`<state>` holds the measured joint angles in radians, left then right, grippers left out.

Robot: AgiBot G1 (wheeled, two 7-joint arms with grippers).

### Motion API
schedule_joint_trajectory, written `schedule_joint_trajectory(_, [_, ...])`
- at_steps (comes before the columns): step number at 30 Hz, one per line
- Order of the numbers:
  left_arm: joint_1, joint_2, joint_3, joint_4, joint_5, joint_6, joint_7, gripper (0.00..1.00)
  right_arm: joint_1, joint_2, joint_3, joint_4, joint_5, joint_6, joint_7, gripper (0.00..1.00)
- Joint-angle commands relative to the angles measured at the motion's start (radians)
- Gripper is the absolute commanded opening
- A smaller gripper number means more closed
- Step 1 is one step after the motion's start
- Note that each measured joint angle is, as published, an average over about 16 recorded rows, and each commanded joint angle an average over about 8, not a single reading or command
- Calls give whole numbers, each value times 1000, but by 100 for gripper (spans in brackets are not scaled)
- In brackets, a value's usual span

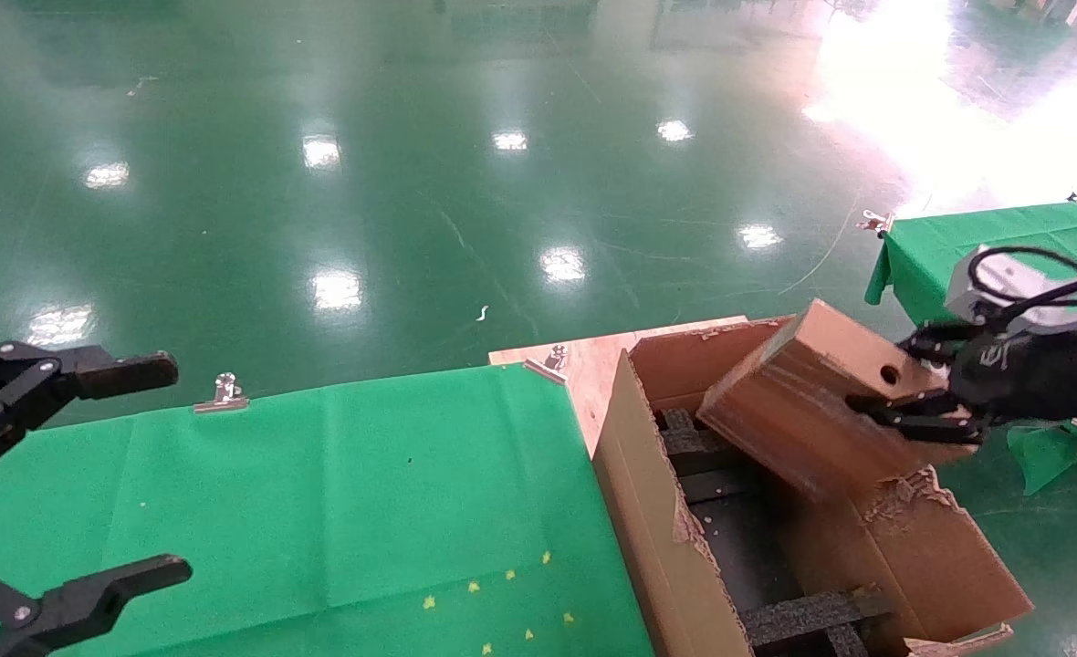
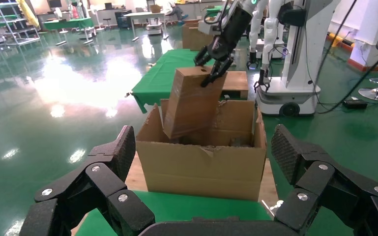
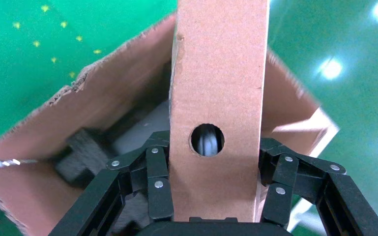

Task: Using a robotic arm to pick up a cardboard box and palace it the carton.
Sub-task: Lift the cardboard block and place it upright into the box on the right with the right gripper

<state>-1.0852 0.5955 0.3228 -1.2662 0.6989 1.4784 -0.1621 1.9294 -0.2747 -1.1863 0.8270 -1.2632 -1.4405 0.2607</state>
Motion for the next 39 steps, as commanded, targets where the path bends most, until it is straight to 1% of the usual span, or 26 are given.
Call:
schedule_joint_trajectory(1, [0, 0, 0, 0, 0, 0, 0, 100, -27, 4, -8, -13, 16, 23, 58, 0])
schedule_joint_trajectory(5, [0, 0, 0, 0, 0, 0, 0, 100, -73, 28, -19, -24, 51, 82, 190, 0])
schedule_joint_trajectory(8, [0, 0, 0, 0, 0, 0, 0, 100, -100, 43, -25, -28, 72, 115, 271, 0])
schedule_joint_trajectory(10, [0, 0, 0, 0, 0, 0, 0, 100, -113, 51, -27, -29, 86, 130, 307, 0])
schedule_joint_trajectory(14, [0, 0, 0, 0, 0, 0, 0, 100, -126, 59, -28, -30, 102, 143, 334, 0])
schedule_joint_trajectory(18, [0, 0, 0, 0, 0, 0, 0, 100, -122, 57, -28, -29, 101, 139, 324, 0])
schedule_joint_trajectory(22, [0, 0, 0, 0, 0, 0, 0, 100, -126, 51, -31, -36, 96, 152, 338, 0])
schedule_joint_trajectory(28, [0, 0, 0, 0, -1, 0, 0, 100, -158, 44, -52, -13, 74, 215, 408, 0])
schedule_joint_trajectory(39, [0, 0, 1, 1, -1, 0, 0, 100, -229, 69, -105, 122, 1, 357, 598, 0])
